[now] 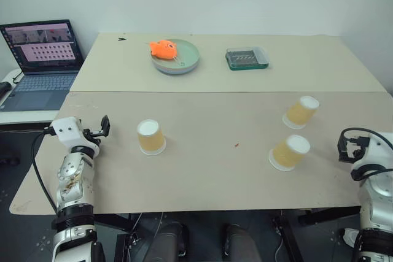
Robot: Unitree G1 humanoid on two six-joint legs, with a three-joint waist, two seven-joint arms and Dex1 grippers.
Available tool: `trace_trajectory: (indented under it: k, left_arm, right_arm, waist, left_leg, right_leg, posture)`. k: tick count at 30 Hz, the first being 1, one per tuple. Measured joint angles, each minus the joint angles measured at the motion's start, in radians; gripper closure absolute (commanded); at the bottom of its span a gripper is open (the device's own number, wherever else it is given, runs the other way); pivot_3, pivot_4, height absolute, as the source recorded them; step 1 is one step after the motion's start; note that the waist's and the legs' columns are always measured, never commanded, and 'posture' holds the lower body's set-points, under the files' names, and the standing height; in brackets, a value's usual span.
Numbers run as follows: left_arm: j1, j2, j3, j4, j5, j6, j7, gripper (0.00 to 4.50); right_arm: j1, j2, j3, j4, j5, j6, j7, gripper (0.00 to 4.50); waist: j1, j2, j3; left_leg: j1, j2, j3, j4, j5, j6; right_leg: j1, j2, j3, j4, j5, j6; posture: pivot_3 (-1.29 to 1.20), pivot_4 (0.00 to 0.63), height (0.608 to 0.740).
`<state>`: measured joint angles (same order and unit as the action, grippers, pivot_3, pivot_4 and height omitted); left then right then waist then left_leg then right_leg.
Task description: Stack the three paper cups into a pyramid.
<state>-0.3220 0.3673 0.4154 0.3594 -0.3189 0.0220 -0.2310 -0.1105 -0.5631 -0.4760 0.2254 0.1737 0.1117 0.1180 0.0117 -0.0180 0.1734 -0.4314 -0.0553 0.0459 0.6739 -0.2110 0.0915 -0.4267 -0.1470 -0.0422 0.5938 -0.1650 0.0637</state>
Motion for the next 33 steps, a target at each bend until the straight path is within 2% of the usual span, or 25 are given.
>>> trace_trajectory:
  k: [3,6,9,11,15,20,23,27,30,33]
  left_arm:
    - [-0.012,0.012,0.006,0.007,-0.021,0.014,-0.012,0.0]
    - [-0.097,0.099,0.03,-0.015,-0.103,0.097,-0.076,0.0]
    - [-0.187,0.181,0.014,-0.209,-0.185,0.187,-0.158,0.0]
    - [-0.203,0.211,-0.045,-0.36,-0.221,0.249,-0.219,0.0]
    - [-0.159,0.235,-0.245,-0.612,-0.33,0.423,-0.394,0.0]
    - [-0.07,0.286,-0.421,-0.761,-0.333,0.474,-0.559,0.0]
    - [-0.043,0.29,-0.479,-0.77,-0.293,0.459,-0.612,0.0]
    - [-0.02,0.299,-0.525,-0.763,-0.234,0.425,-0.677,0.0]
    - [-0.025,0.293,-0.529,-0.754,-0.231,0.416,-0.701,0.0]
    - [-0.033,0.282,-0.536,-0.752,-0.227,0.414,-0.714,0.0]
  right_arm:
    - [0.0,0.002,0.0,-0.003,0.0,0.0,-0.003,0.06]
    - [0.0,0.005,0.0,-0.006,0.0,0.0,-0.007,0.06]
    - [0.0,0.006,0.0,-0.007,0.0,0.001,-0.011,0.06]
    - [-0.001,0.007,0.0,-0.009,0.0,0.001,-0.013,0.06]
    - [-0.005,0.01,0.007,-0.01,0.0,0.006,-0.013,0.06]
    - [-0.011,0.008,0.009,-0.009,0.0,0.016,-0.01,0.06]
    - [-0.009,-0.008,0.009,-0.013,0.002,0.03,0.006,0.06]
    - [0.095,-0.112,-0.025,-0.099,0.049,0.085,0.141,0.06]
    - [0.231,-0.207,-0.064,-0.232,0.122,0.157,0.318,0.06]
    - [0.359,-0.246,-0.116,-0.366,0.214,0.237,0.461,0.06]
  waist:
    - [0.0,-0.001,0.0]
    - [0.001,-0.004,0.002]
    - [0.0,-0.003,0.002]
    - [0.0,0.0,0.0]
    - [-0.002,0.001,0.001]
    - [-0.017,0.003,0.001]
    - [-0.017,0.005,0.001]
    - [-0.002,0.008,0.002]
    - [0.005,0.007,0.002]
    - [0.008,0.007,0.002]
  left_leg:
    - [0.0,0.0,0.0,0.0,0.0,0.0]
    - [-0.002,0.001,-0.001,0.0,0.001,-0.002]
    - [-0.002,-0.002,-0.001,0.0,0.0,0.0]
    - [-0.001,-0.003,0.0,0.0,-0.002,0.003]
    - [0.0,-0.002,0.0,-0.001,0.0,0.0]
    - [0.005,0.0,0.0,-0.006,0.003,-0.003]
    - [0.006,0.0,0.001,-0.006,0.003,-0.003]
    - [0.005,-0.001,0.001,-0.006,0.003,0.002]
    - [0.005,0.0,0.001,-0.006,0.002,0.003]
    - [0.005,0.001,0.001,-0.006,0.001,0.0]
  right_leg:
    - [-0.001,0.0,0.0,0.0,0.0,0.0]
    - [-0.005,0.001,-0.001,0.001,0.0,0.0]
    - [-0.004,0.0,0.0,-0.001,0.0,0.0]
    - [0.0,-0.001,0.001,-0.001,0.0,0.001]
    - [0.001,0.001,0.001,0.0,0.0,0.001]
    - [0.002,0.003,0.002,0.0,-0.006,-0.007]
    - [0.003,0.003,0.003,0.0,-0.01,-0.002]
    - [0.003,0.002,0.002,0.0,-0.011,-0.001]
    - [0.003,0.001,0.002,-0.001,-0.012,0.001]
    - [0.004,0.001,0.002,-0.001,-0.013,0.002]
  posture:
    - [0.0,0.15,0.74]
    - [0.0,0.15,0.74]
    - [0.0,0.15,0.74]
    - [0.0,0.15,0.74]
    - [0.0,0.15,0.74]
    - [0.0,0.15,0.74]
    - [0.0,0.15,0.74]
    - [0.0,0.15,0.74]
    - [0.0,0.15,0.74]
    - [0.0,0.15,0.74]
